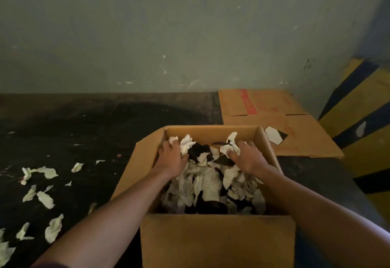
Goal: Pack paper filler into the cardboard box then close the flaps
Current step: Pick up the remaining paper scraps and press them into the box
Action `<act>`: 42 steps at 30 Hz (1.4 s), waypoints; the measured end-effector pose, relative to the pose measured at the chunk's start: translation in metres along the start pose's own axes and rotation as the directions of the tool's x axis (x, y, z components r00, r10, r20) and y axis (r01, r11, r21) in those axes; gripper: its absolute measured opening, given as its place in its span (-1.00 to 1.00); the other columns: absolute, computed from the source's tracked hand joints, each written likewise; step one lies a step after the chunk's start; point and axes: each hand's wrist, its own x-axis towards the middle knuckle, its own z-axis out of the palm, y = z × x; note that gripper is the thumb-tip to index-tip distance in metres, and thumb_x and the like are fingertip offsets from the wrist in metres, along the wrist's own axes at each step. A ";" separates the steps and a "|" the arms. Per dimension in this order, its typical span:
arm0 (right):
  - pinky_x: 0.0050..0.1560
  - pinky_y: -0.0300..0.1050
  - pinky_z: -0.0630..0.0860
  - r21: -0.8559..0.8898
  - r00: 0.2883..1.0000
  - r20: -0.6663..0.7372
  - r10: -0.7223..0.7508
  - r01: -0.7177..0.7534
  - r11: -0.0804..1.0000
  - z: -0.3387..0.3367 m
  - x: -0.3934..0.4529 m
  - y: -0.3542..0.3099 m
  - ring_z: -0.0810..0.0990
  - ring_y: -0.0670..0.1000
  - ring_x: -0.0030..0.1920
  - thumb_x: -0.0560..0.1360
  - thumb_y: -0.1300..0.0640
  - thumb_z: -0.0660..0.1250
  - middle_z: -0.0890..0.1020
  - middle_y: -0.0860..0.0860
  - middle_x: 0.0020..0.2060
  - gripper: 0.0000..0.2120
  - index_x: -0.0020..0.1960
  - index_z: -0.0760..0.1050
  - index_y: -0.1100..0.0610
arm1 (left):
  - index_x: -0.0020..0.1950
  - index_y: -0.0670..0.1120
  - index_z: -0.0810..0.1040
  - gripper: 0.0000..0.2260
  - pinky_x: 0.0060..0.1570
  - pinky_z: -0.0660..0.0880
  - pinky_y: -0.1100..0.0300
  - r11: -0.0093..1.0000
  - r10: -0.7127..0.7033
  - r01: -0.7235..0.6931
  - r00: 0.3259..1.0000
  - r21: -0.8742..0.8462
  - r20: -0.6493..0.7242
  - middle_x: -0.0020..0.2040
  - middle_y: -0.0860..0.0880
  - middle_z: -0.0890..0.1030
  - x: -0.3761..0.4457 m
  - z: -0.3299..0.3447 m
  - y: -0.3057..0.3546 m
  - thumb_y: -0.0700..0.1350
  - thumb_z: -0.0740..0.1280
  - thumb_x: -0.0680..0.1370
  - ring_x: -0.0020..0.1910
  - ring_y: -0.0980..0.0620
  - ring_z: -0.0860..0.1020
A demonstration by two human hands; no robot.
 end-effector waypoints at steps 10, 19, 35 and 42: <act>0.48 0.30 0.11 -0.012 0.978 0.188 0.095 -0.094 0.995 0.037 0.044 0.015 0.06 0.33 0.52 0.60 -0.22 0.09 0.09 0.18 0.53 -0.40 0.56 0.00 -0.07 | 0.59 0.22 -0.23 -0.21 0.49 -0.08 -0.32 0.999 0.008 0.012 0.899 -0.044 0.438 0.61 -0.01 -0.31 0.030 0.040 0.000 0.42 0.12 0.51 0.56 -0.30 -0.24; 0.43 0.47 -0.16 -0.388 0.866 0.445 0.229 -0.045 0.921 0.095 0.069 0.036 -0.42 0.35 0.49 0.65 -0.08 -0.02 -0.43 0.14 0.52 -0.36 0.57 -0.34 -0.11 | 0.60 0.16 -0.26 -0.36 0.47 -0.12 -0.34 0.974 -0.128 -0.004 0.814 0.226 0.567 0.62 0.00 -0.28 0.049 0.072 -0.002 0.35 -0.14 0.60 0.55 -0.31 -0.26; 0.41 0.02 0.33 -0.373 0.744 0.658 0.114 0.191 0.908 0.048 -0.013 0.022 0.30 0.16 0.47 0.62 -0.05 0.15 0.18 0.13 0.57 -0.30 0.61 -0.14 0.07 | 0.61 0.03 -0.25 -0.38 0.50 0.02 0.03 0.985 0.058 -0.157 0.690 0.071 0.722 0.62 -0.12 -0.19 -0.023 0.053 0.008 0.15 0.02 0.68 0.60 -0.13 -0.03; 0.46 -0.03 0.23 -0.334 0.803 0.595 0.026 0.218 0.917 0.005 -0.017 0.014 0.23 0.10 0.52 0.64 0.00 0.15 0.22 0.07 0.56 -0.45 0.58 0.14 0.08 | 0.36 -0.13 0.45 -0.54 0.05 0.47 0.06 0.959 0.076 -0.230 0.778 0.169 0.624 0.19 -0.14 0.59 -0.031 0.023 0.002 0.16 0.11 0.65 0.11 -0.08 0.56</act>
